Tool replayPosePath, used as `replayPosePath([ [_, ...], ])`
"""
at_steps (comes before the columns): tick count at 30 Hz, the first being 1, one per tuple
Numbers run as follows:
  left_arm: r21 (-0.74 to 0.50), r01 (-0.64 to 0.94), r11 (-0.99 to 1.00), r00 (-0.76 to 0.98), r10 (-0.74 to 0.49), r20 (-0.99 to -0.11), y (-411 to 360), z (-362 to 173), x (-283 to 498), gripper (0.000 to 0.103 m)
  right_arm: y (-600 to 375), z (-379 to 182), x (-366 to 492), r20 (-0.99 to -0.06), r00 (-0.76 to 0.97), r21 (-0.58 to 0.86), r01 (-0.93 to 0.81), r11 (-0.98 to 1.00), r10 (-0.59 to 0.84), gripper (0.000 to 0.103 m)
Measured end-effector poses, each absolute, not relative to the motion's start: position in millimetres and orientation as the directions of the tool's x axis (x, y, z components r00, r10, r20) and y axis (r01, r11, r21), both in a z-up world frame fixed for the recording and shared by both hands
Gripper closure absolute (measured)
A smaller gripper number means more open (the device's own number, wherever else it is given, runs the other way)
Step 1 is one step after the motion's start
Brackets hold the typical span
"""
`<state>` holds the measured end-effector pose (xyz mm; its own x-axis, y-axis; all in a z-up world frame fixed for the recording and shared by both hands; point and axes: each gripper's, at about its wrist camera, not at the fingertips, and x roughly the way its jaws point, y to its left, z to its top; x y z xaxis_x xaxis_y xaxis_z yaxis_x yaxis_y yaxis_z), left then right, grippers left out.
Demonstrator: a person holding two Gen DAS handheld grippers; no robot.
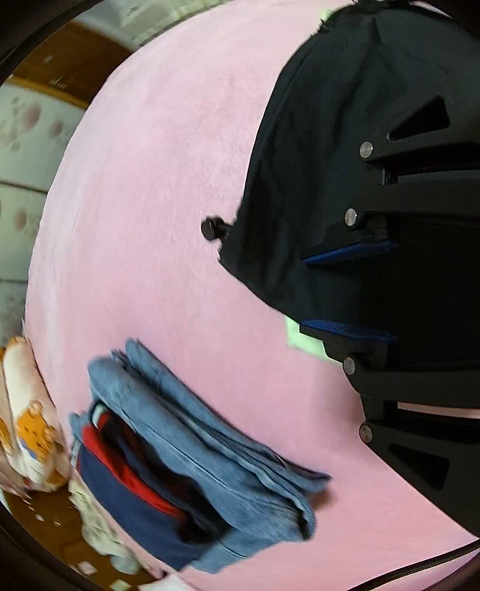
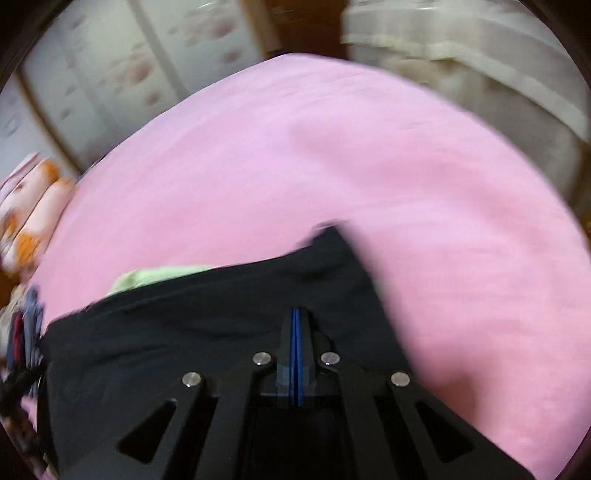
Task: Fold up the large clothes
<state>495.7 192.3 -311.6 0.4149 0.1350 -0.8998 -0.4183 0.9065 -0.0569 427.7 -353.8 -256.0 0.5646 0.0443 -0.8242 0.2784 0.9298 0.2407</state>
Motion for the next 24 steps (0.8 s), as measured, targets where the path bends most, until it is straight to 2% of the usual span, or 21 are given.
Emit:
replayPosePath([
  [2,-0.083,-0.422,0.903,0.413,0.110,-0.904,188,-302,488,0.072,-364,-244,414,-0.822,0.570,0.247,0.340,0.907,0.010,0.103],
  [4,-0.149,-0.396,0.906,0.433,0.042,-0.900,178,-286,473,0.072,-351,-231,402,-0.809,0.586,0.278,0.318,0.906,0.042,0.101],
  [8,-0.277,-0.290,0.916,0.429,-0.134,-0.893,129,-270,440,0.072,-298,-212,363,-0.764,0.592,0.406,0.131,0.905,0.257,0.101],
  [12,-0.361,-0.205,0.910,0.363,-0.272,-0.891,59,-275,409,0.072,-217,-225,325,-0.732,0.471,0.559,0.002,0.829,0.492,0.101],
  [15,-0.376,-0.164,0.912,0.300,-0.317,-0.900,24,-288,390,0.072,-181,-241,301,-0.741,0.405,0.571,-0.041,0.820,0.536,0.101],
  [20,-0.324,-0.155,0.933,0.269,-0.275,-0.923,8,-321,378,0.074,-173,-269,284,-0.732,0.368,0.614,-0.008,0.789,0.573,0.103],
  [21,-0.321,-0.175,0.931,0.276,-0.267,-0.923,8,-323,376,0.082,-175,-270,285,-0.737,0.364,0.608,-0.011,0.794,0.569,0.103],
  [24,-0.285,-0.283,0.916,0.298,-0.199,-0.934,26,-324,373,0.082,-206,-271,290,-0.748,0.378,0.585,-0.013,0.811,0.545,0.103],
])
